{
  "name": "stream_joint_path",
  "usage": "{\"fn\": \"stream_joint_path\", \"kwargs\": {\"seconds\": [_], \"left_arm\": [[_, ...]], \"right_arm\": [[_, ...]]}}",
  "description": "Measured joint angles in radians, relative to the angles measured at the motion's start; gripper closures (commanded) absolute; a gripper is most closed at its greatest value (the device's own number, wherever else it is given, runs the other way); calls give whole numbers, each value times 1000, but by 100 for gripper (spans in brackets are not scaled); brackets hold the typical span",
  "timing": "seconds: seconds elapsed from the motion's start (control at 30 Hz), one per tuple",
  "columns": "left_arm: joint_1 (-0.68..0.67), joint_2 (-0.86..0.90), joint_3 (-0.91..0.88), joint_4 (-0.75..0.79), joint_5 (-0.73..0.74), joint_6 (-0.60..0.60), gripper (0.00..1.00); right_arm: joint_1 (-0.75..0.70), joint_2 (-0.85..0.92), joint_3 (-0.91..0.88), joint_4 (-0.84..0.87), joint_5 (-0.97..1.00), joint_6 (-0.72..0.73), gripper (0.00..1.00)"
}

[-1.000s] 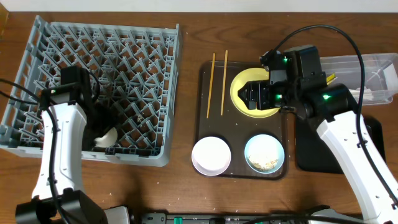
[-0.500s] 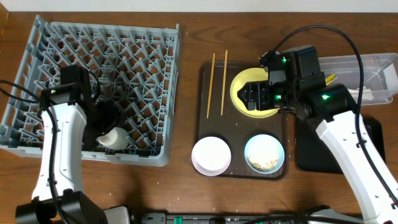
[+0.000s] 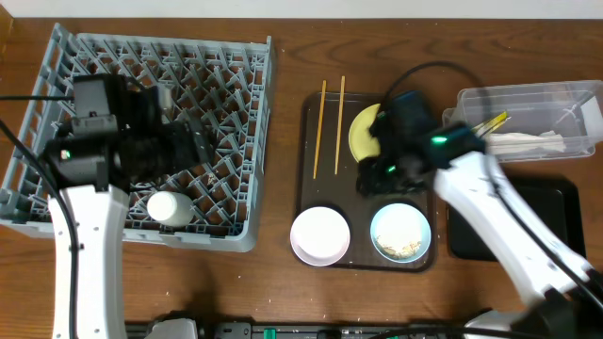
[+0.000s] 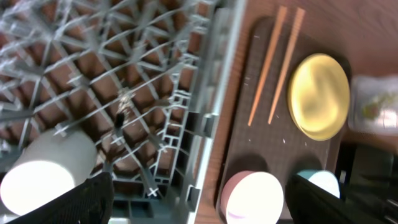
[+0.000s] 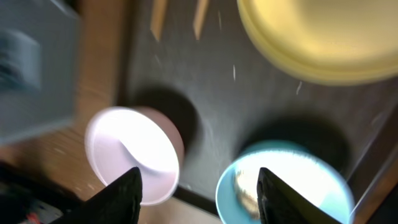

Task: Sort waste into correct bins and load items into the dishwasher
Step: 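Grasp the light-blue bowl with rice using right gripper and lift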

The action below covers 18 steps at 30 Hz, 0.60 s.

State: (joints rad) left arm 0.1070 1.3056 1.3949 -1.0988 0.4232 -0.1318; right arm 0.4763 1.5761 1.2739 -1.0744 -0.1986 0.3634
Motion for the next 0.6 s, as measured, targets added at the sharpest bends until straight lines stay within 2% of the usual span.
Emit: {"fn": "stream_joint_path", "kwargs": {"seconds": [0.3,0.37,0.4,0.43,0.57,0.6], "left_arm": [[-50,-15,0,1,-35,55,11],[-50,-15,0,1,-37,56,11],[-50,-15,0,1,-37,57,11],[-50,-15,0,1,-38,58,11],[-50,-15,0,1,-38,58,11],[-50,-15,0,1,-38,59,11]], "right_arm": [[87,198,-56,-12,76,247,50],[89,233,-58,-9,90,285,54],[89,251,-58,-9,97,305,59],[89,269,-59,-6,103,323,70],[89,319,-61,14,112,362,98],[89,327,-61,17,111,370,99]]}}
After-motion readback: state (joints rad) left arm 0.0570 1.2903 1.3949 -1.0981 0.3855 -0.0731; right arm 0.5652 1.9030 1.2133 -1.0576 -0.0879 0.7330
